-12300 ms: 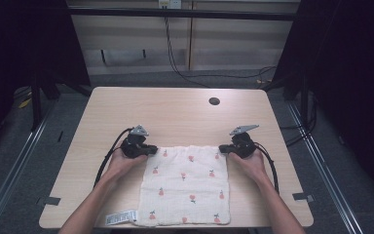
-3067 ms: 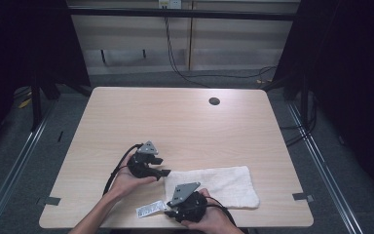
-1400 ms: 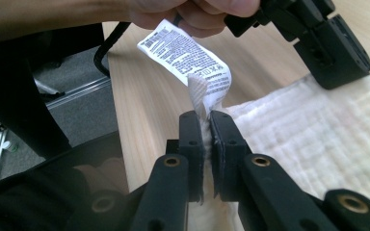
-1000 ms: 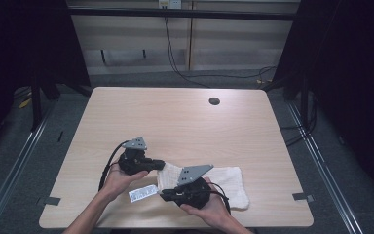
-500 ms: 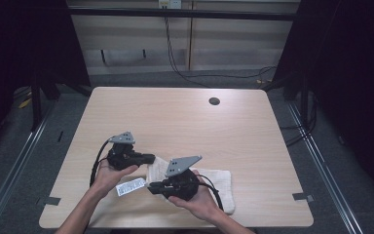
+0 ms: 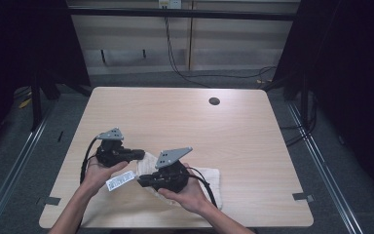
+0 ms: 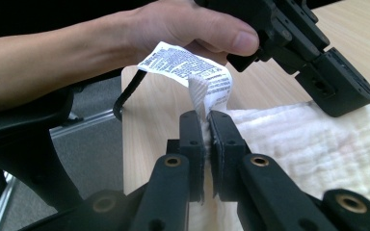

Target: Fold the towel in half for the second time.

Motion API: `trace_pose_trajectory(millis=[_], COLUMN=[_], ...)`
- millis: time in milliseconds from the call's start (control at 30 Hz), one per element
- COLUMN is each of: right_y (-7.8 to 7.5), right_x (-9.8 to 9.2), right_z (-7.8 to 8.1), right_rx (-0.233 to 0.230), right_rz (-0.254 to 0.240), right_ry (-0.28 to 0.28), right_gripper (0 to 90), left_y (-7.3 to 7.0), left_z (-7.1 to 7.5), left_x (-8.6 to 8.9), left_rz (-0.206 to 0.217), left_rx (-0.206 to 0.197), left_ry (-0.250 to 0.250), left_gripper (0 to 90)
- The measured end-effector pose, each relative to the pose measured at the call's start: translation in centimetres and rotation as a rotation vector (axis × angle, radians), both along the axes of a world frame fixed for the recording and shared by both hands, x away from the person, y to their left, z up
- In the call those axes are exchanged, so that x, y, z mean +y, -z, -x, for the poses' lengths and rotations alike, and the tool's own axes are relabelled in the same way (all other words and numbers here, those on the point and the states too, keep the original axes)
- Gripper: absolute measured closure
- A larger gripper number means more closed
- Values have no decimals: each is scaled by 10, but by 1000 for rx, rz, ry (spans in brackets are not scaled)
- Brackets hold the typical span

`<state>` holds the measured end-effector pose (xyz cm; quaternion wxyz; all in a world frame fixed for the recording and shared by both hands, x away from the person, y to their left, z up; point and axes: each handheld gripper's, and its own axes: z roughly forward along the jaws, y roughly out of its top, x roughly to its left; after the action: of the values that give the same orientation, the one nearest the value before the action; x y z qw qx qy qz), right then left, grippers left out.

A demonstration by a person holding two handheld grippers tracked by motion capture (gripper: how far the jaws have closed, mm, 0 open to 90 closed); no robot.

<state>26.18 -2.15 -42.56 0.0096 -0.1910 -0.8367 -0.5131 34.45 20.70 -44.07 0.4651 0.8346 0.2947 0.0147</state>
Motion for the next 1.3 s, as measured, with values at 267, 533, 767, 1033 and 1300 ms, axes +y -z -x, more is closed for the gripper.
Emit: trace_pose_trajectory(millis=[267, 533, 767, 1033, 1300], right_y=[-8, -16, -33, -28, -31], right_x=[9, 31, 39, 12, -9], right_z=[-6, -11, -10, 0, 9], right_rx=[-10, -26, -43, -48, -66], right_rz=[0, -26, -81, -59, -23], right_ry=[-10, -26, -9, 23, 46], right_gripper=[846, 846, 848, 848, 847], left_y=[-12, -20, -30, -26, -29], left_z=[-1, -2, 1, -1, -4], left_x=[28, 48, 51, 16, -27], left_rz=[42, 51, 41, 24, 17], left_rx=[-8, -4, -27, -26, -35], left_ry=[-37, -66, -74, -5, 68], left_gripper=[854, 854, 855, 855, 855])
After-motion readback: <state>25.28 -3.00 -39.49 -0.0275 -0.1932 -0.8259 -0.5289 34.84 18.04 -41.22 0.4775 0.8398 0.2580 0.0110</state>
